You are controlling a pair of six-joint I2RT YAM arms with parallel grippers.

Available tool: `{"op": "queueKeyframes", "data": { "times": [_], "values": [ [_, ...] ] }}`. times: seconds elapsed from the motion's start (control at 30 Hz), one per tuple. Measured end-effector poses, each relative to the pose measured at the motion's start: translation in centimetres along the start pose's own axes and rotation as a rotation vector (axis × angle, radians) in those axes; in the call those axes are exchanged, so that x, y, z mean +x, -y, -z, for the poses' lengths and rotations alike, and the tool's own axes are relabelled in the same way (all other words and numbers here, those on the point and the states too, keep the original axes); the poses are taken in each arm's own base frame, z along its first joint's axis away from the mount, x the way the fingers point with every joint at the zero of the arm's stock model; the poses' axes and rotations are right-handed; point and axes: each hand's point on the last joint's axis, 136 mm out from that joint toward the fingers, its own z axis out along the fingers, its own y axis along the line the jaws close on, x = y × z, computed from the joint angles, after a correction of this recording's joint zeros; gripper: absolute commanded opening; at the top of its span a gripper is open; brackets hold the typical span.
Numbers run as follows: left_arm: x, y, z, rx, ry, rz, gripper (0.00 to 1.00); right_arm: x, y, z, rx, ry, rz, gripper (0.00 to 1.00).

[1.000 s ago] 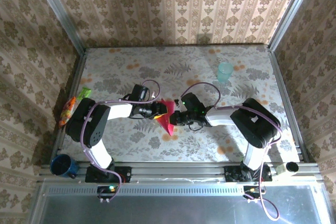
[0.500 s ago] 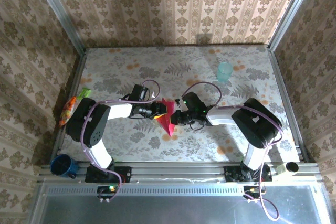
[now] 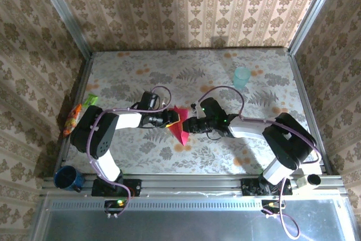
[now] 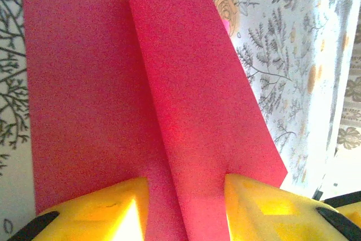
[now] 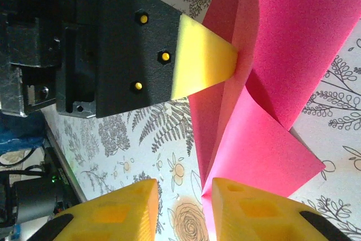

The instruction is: Fold a paper plane with a square sheet of paper (fold left side to right side)

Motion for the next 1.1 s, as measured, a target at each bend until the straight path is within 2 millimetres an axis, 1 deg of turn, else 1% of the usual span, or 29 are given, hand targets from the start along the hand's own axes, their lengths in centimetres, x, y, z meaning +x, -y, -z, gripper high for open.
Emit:
{"op": "queueKeyframes", "data": {
  "times": [0.1, 0.2, 0.23, 0.37, 0.4, 0.5, 0.6, 0.83, 0.97, 1.03, 1.1],
  "values": [
    [-0.1, 0.0, 0.4, 0.027, 0.024, 0.012, 0.43, -0.1, 0.4, 0.3, 0.011, 0.004, -0.009, 0.32],
    [-0.2, 0.1, 0.7, 0.047, 0.042, 0.022, 0.45, -0.1, 1.5, 0.6, 0.034, 0.005, -0.031, 0.32],
    [-0.3, 0.1, 0.9, 0.052, 0.048, 0.026, 0.46, -0.1, 1.8, 0.7, 0.042, 0.007, -0.037, 0.30],
    [-1.1, 0.4, 2.0, 0.073, 0.084, 0.036, 0.50, -0.7, 2.8, 1.2, 0.065, 0.023, -0.050, 0.16],
    [-1.4, 0.6, 2.3, 0.079, 0.097, 0.037, 0.50, -0.8, 3.0, 1.3, 0.069, 0.025, -0.052, 0.15],
    [-1.8, 1.3, 3.0, 0.095, 0.120, 0.026, 0.53, -0.8, 3.2, 1.3, 0.074, 0.025, -0.054, 0.15],
    [-1.9, 1.7, 3.3, 0.102, 0.128, 0.018, 0.54, -0.7, 3.4, 1.1, 0.079, 0.018, -0.052, 0.15],
    [-2.1, 2.2, 3.0, 0.112, 0.121, 0.007, 0.55, -0.7, 3.7, 0.8, 0.086, 0.011, -0.050, 0.15],
    [-2.3, 2.8, 2.0, 0.119, 0.100, -0.004, 0.55, -0.7, 3.7, 0.8, 0.087, 0.009, -0.047, 0.15],
    [-2.3, 3.1, 1.5, 0.120, 0.088, -0.010, 0.53, -0.6, 3.8, 0.8, 0.089, 0.007, -0.047, 0.16],
    [-2.2, 3.3, 1.0, 0.121, 0.076, -0.016, 0.49, -0.4, 3.9, 0.8, 0.096, 0.000, -0.045, 0.17]
  ]
}}
